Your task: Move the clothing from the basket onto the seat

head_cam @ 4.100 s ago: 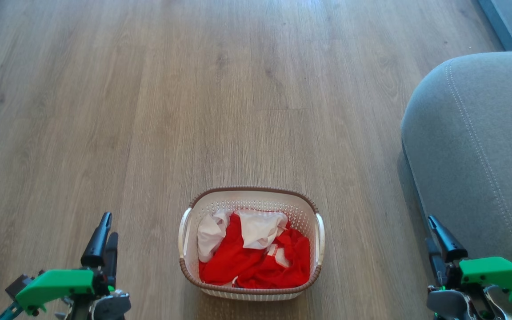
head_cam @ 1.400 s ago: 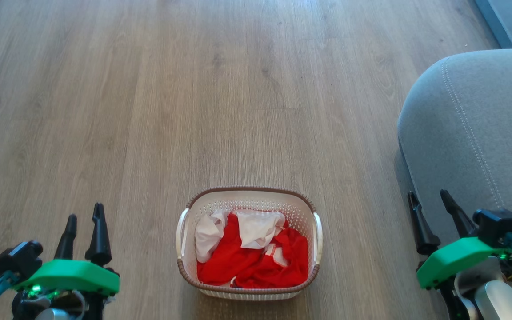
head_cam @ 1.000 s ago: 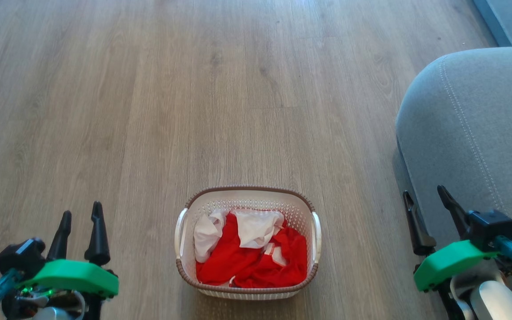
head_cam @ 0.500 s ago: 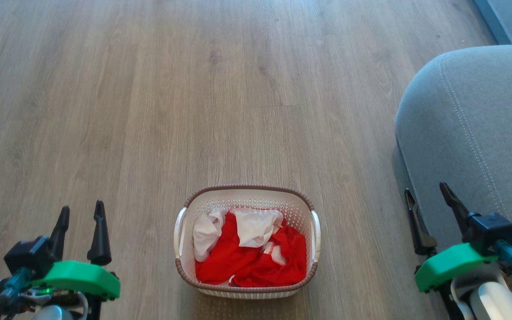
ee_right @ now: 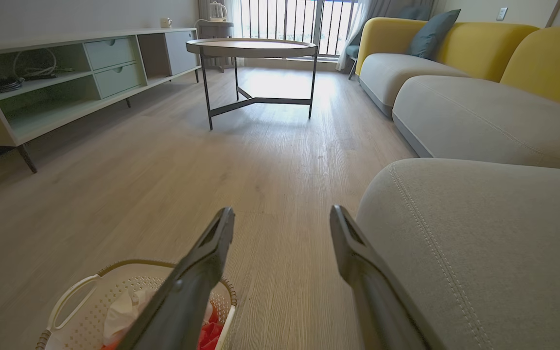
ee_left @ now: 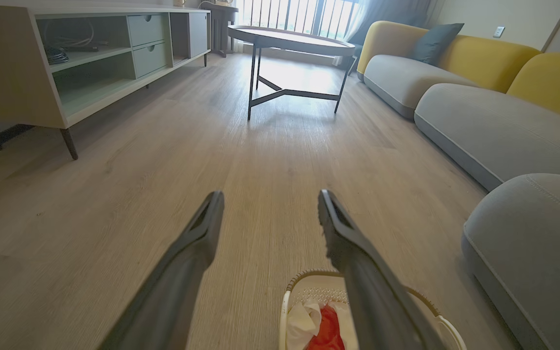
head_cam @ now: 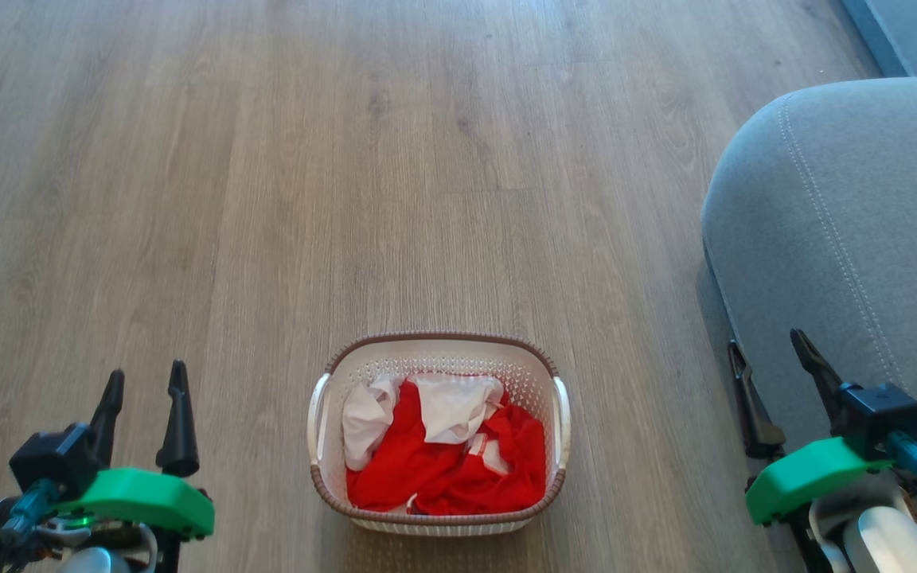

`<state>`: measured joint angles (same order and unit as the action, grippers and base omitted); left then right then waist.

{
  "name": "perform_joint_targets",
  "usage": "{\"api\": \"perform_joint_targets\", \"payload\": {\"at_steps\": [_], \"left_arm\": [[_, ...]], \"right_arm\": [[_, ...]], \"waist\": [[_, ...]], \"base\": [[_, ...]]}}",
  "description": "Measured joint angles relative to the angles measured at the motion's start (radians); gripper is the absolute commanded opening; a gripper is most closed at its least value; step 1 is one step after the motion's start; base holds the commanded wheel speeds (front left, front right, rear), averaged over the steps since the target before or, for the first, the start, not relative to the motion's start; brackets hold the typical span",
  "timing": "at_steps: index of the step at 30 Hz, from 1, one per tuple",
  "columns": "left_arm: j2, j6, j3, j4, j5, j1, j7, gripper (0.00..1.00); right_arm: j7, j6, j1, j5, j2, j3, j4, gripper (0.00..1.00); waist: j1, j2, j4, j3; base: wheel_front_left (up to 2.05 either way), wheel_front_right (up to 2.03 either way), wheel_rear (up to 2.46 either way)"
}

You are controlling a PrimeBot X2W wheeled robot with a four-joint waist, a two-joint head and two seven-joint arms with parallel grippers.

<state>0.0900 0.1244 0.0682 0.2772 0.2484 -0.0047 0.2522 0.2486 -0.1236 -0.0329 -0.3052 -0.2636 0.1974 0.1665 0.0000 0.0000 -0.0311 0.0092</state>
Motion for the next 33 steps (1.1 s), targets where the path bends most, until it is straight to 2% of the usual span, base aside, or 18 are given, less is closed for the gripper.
{"api": "perform_joint_targets", "payload": {"at_steps": [21, 29, 33], "left_arm": [[0.002, 0.000, -0.019, 0.007, 0.004, -0.002, 0.000, 1.00], [0.002, 0.000, -0.044, -0.007, 0.008, -0.053, 0.000, 1.00], [0.002, 0.000, -0.071, -0.024, 0.009, -0.116, 0.000, 1.00]], "right_arm": [[0.000, 0.000, 0.000, -0.003, 0.000, -0.004, 0.001, 1.00], [0.000, 0.000, -0.015, 0.007, 0.004, -0.024, -0.017, 1.00], [0.000, 0.000, -0.075, 0.025, 0.016, -0.037, -0.040, 1.00]], "waist": [[0.0000, 0.0000, -0.004, 0.021], [0.0000, 0.0000, -0.003, 0.099], [0.0001, 0.0000, -0.005, 0.171]], "base": [[0.00, 0.00, 0.00], [0.00, 0.00, 0.00], [0.00, 0.00, 0.00]]}}
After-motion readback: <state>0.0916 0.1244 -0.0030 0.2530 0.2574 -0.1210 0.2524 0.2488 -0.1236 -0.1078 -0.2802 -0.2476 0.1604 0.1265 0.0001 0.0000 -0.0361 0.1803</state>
